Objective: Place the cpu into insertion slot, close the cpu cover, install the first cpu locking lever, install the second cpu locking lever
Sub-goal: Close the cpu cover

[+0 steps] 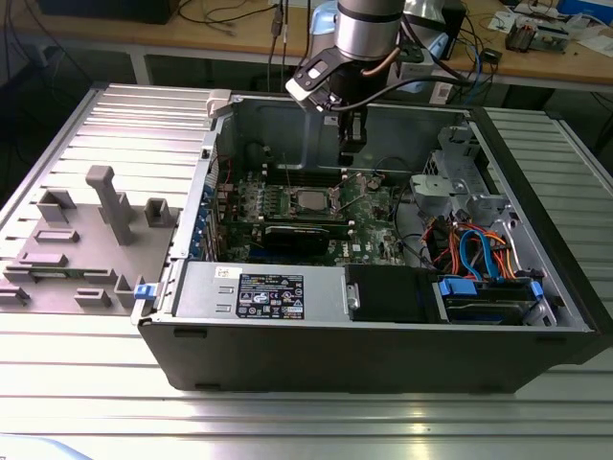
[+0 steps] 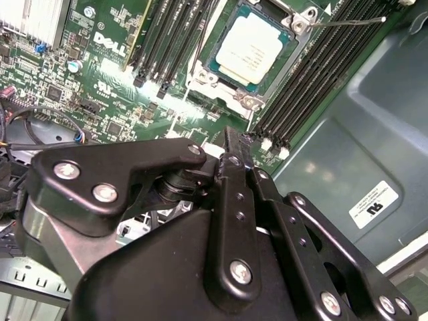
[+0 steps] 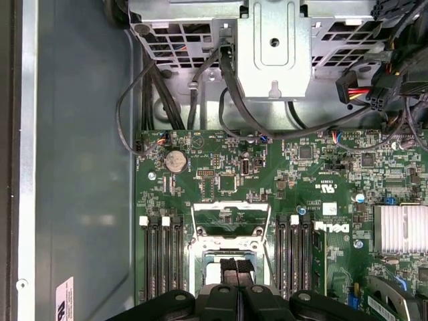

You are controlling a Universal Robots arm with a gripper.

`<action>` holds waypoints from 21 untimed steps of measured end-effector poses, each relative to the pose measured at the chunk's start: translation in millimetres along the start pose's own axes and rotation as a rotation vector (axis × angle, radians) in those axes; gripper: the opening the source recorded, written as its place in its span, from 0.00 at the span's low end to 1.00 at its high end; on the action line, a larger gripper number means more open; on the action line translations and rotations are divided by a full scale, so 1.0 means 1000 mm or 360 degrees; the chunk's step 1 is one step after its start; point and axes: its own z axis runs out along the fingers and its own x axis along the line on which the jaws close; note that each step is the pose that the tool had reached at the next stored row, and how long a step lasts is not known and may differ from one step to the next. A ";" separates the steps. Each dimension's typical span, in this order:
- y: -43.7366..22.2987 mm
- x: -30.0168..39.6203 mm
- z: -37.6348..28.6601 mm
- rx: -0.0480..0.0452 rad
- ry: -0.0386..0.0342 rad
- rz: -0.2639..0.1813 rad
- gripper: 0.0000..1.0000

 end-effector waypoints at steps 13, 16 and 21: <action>0.0025 0.0000 0.0001 0.0000 0.0000 0.0000 0.11; 0.0031 0.0000 0.0001 0.0000 0.0000 0.0000 0.11; 0.0060 0.0000 0.0002 0.0000 0.0000 0.0000 0.11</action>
